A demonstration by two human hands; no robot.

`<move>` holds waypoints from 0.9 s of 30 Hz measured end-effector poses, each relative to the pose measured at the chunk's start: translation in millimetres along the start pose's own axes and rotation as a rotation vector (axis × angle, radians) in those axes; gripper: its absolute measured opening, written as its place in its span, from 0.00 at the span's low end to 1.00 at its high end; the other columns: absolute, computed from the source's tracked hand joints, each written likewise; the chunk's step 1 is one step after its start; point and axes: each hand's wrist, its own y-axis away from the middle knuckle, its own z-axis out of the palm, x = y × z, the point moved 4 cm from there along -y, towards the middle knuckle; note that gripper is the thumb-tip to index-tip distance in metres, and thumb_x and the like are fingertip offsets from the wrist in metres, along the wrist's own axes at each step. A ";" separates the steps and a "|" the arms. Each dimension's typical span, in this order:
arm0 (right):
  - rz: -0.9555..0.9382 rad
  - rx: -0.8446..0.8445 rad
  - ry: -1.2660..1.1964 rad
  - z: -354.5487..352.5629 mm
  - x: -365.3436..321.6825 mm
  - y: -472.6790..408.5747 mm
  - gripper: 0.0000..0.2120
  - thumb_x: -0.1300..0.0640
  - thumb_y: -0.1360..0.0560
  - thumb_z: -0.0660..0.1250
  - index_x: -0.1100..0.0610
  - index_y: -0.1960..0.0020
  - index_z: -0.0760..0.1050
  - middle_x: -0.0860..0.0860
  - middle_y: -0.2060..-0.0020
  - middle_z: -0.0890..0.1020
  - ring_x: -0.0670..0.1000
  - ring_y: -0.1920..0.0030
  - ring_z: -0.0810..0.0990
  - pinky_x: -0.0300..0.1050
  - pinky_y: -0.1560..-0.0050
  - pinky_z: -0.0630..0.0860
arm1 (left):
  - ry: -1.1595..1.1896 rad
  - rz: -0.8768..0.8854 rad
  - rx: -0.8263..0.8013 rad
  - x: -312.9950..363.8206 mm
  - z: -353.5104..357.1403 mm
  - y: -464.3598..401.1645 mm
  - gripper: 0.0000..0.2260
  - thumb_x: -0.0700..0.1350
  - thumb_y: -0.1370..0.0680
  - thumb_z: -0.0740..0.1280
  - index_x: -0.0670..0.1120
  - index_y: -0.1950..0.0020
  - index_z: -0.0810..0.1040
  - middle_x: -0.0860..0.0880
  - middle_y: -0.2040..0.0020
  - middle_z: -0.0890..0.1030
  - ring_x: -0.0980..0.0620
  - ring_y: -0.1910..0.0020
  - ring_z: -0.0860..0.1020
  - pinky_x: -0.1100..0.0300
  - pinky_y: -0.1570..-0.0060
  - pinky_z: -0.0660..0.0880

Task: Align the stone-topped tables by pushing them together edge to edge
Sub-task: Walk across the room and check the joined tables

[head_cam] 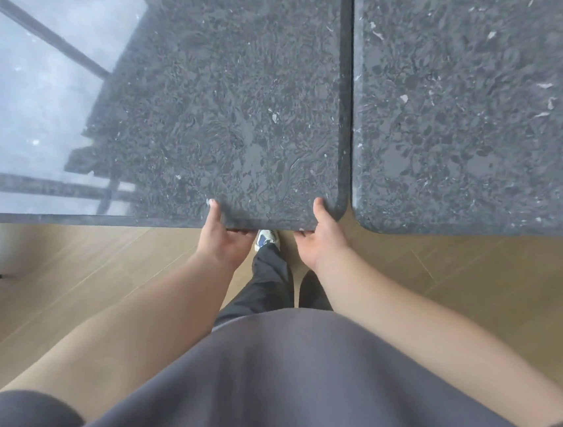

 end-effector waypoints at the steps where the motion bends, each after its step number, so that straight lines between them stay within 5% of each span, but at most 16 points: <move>1: -0.001 0.006 0.012 -1.0 -0.8 -0.4 0.12 0.52 0.23 0.72 0.59 0.46 0.77 0.57 0.46 0.84 0.57 0.43 0.82 0.57 0.32 0.74 | 0.007 -0.003 -0.002 0.2 -0.4 0.1 0.25 0.56 0.23 0.72 0.40 0.33 0.75 0.38 0.39 0.81 0.37 0.40 0.81 0.39 0.41 0.78; 14: -0.008 0.037 0.116 -3.1 -4.8 -7.0 0.20 0.51 0.22 0.71 0.60 0.35 0.72 0.58 0.40 0.82 0.58 0.42 0.82 0.60 0.35 0.76 | -0.072 0.002 0.069 2.9 2.5 -2.6 0.22 0.59 0.21 0.68 0.41 0.39 0.75 0.40 0.42 0.82 0.40 0.43 0.81 0.41 0.35 0.75; 21: 0.019 0.035 0.149 -2.6 -8.9 -3.5 0.21 0.51 0.23 0.71 0.61 0.36 0.72 0.58 0.43 0.83 0.58 0.44 0.83 0.59 0.36 0.77 | -0.173 0.028 0.191 1.4 8.8 -0.5 0.20 0.60 0.21 0.68 0.43 0.46 0.75 0.42 0.48 0.83 0.40 0.51 0.83 0.44 0.51 0.81; 27: 0.035 0.033 0.187 -6.8 -10.9 -6.3 0.26 0.51 0.23 0.72 0.61 0.31 0.70 0.58 0.38 0.81 0.59 0.40 0.81 0.60 0.34 0.76 | -0.115 0.034 0.237 -0.3 8.4 0.1 0.23 0.58 0.22 0.70 0.45 0.35 0.74 0.41 0.41 0.82 0.37 0.46 0.82 0.38 0.39 0.77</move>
